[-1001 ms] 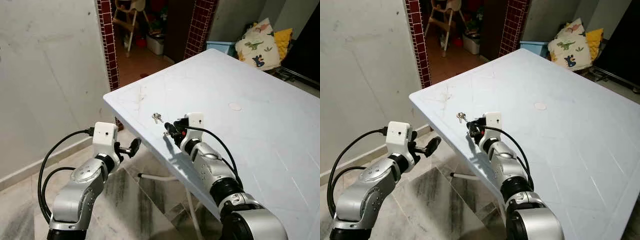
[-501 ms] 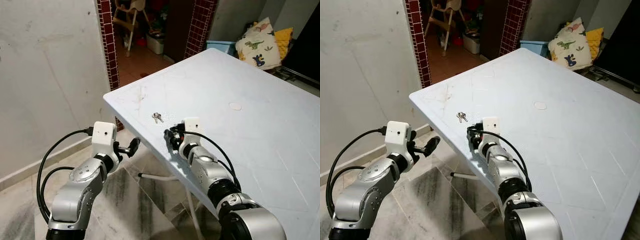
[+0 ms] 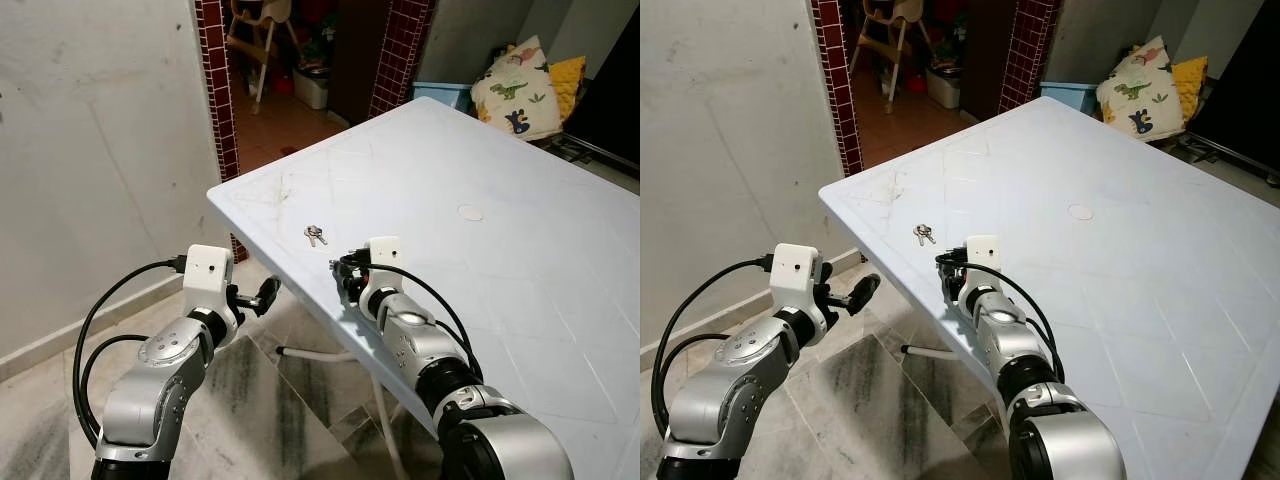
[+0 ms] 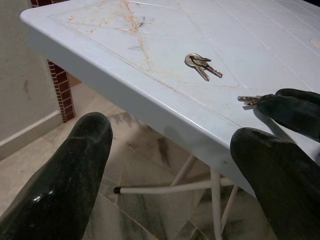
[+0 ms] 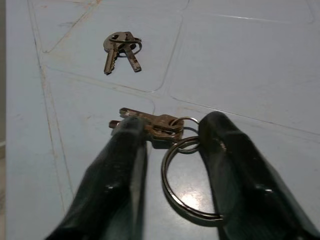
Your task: Hang keys on a hook
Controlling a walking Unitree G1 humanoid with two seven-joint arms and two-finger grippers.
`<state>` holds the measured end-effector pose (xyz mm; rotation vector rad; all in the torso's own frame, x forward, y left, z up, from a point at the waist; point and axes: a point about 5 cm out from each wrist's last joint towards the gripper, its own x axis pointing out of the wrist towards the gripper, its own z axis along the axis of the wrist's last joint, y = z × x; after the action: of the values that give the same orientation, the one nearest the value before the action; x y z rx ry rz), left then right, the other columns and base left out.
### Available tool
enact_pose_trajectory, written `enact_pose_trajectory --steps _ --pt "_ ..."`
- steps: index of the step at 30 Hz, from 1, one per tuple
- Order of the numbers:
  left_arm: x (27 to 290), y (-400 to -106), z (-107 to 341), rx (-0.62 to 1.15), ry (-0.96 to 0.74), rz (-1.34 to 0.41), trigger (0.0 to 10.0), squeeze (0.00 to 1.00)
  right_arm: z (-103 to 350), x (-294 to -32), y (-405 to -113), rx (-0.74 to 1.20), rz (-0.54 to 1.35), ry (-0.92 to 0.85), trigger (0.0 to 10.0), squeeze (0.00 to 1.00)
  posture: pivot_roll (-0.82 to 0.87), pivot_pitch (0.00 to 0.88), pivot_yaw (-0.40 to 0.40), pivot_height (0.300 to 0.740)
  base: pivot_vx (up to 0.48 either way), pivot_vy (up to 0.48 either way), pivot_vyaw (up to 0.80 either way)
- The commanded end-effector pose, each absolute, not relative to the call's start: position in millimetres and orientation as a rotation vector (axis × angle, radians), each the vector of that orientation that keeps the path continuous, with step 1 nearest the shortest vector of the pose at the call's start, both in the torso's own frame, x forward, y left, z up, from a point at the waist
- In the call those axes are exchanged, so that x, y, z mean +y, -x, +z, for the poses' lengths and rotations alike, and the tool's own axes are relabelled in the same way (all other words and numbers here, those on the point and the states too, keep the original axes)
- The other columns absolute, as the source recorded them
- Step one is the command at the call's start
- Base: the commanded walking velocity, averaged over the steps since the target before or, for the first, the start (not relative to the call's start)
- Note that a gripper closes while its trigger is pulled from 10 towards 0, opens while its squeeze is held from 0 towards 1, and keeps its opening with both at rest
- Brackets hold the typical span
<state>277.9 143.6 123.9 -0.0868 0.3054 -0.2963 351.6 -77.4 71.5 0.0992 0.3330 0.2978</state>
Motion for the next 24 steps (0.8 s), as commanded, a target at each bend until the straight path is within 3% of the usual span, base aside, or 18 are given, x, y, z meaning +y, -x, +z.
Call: enact_pose_trajectory --steps 1,24 --pt "142.1 -277.0 124.5 0.304 0.083 -0.302 10.0 0.0 62.0 -82.0 -347.2 0.378 0.285 -0.091 0.0 0.0 0.26 0.0 -0.072 0.74 0.0 0.0 0.0" --pt "138.4 -280.1 124.4 0.3 0.083 -0.313 10.0 0.0 66.7 -105.6 -352.3 0.337 0.19 -0.079 0.0 0.0 0.24 0.0 -0.065 0.74 0.0 0.0 0.0"
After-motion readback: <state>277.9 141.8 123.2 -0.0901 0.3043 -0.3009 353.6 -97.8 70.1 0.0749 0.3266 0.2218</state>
